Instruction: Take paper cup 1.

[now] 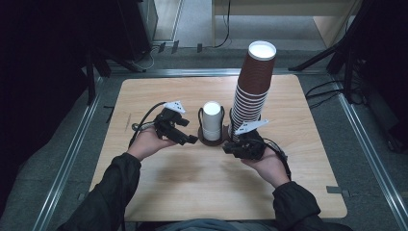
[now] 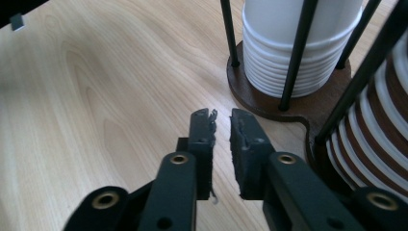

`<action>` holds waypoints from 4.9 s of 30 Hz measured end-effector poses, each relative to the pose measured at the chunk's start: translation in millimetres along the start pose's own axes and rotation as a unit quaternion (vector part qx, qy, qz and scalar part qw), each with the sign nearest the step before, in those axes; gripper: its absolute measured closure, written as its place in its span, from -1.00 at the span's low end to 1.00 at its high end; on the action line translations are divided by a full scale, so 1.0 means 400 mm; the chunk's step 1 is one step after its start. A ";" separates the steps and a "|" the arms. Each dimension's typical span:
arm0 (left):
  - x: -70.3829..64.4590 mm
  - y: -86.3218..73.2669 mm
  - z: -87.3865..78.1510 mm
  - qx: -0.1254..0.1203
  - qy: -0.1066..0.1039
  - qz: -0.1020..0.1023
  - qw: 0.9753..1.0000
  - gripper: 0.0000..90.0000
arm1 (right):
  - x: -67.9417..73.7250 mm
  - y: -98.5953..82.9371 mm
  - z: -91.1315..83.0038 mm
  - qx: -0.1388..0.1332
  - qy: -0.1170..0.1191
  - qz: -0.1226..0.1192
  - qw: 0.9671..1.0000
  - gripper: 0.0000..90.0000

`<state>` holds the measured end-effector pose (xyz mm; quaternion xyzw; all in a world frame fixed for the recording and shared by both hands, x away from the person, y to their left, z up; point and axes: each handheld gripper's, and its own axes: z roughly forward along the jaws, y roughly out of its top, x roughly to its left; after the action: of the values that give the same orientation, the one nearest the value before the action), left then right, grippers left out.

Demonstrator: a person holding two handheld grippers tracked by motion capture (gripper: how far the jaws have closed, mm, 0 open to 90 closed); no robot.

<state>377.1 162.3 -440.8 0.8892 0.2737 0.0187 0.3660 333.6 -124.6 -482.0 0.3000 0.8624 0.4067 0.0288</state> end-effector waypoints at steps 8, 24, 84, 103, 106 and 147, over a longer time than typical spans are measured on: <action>0.011 0.052 -0.013 0.007 0.009 0.014 1.000 -0.69 | 0.016 0.020 0.020 -0.003 -0.014 0.006 1.000 0.99; 0.042 0.171 0.028 0.010 0.005 0.030 0.999 -0.68 | 0.038 0.034 0.113 -0.044 -0.075 0.035 0.996 1.00; -0.002 0.237 -0.009 -0.026 0.039 0.075 0.996 -0.21 | 0.026 0.041 0.171 -0.055 -0.116 0.053 0.990 1.00; -0.035 0.280 -0.135 -0.035 0.055 0.088 0.994 -0.20 | 0.032 0.035 0.152 -0.045 -0.097 0.029 0.994 1.00; -0.039 0.274 -0.151 -0.033 0.056 0.090 0.994 -0.20 | 0.038 0.027 0.141 -0.040 -0.085 0.005 0.996 1.00; -0.120 0.058 -0.126 -0.017 -0.020 0.112 0.993 -0.20 | 0.043 -0.012 -0.045 -0.044 0.085 -0.072 0.993 -0.13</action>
<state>335.5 157.0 -380.7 0.9079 0.1646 0.0461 0.3827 311.9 -130.0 -470.0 0.2002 0.8621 0.4654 -0.0019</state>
